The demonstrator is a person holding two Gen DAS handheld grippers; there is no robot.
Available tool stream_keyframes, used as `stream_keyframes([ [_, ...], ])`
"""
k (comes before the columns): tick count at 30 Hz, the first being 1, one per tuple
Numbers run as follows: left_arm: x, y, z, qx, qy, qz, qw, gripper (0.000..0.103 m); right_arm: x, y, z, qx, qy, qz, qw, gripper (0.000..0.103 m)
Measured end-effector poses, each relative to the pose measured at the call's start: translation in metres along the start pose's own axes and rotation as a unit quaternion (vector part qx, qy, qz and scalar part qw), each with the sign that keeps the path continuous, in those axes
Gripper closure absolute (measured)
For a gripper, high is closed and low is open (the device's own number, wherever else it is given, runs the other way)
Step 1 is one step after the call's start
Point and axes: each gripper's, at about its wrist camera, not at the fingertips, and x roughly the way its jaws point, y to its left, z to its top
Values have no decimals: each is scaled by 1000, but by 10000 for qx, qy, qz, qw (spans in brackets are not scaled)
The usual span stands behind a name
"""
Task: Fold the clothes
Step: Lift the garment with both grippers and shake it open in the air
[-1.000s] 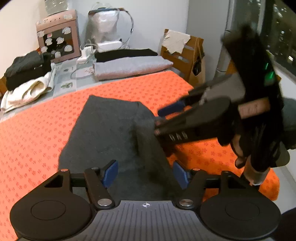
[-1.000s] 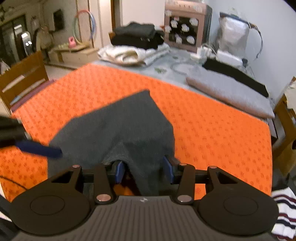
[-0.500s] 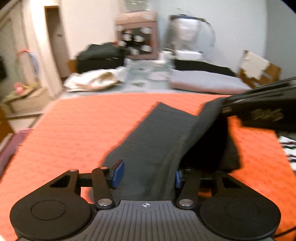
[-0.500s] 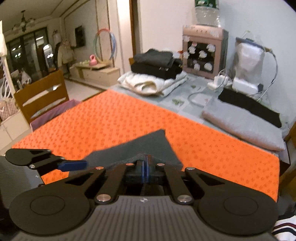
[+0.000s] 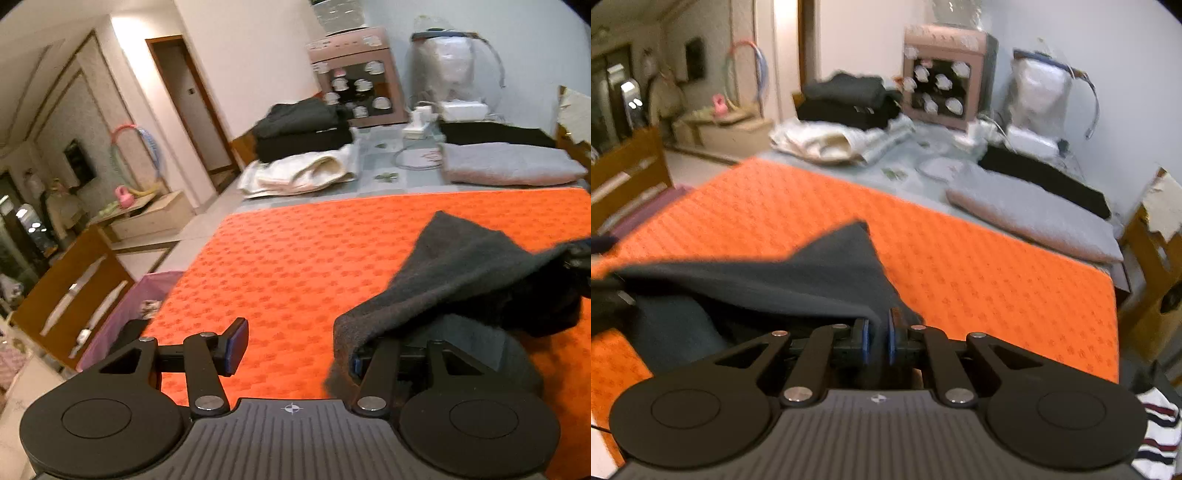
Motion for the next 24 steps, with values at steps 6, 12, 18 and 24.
stream_keyframes([
  [6, 15, 22, -14, 73, 528, -136, 9985, 46, 12, -9, -2, 296, 54, -131, 9995, 90],
  [12, 17, 45, -16, 95, 524, -493, 9974, 55, -4, 5, 15, 60, -257, -56, 9996, 99],
  [18, -2, 93, 41, -206, -252, -1196, 9923, 81, -53, 4, 55, 112, -881, 14, 9960, 99],
  [24, -32, 128, 114, 2, -1412, -1803, 9734, 94, -117, -6, 117, -68, -1714, -38, 9852, 100],
])
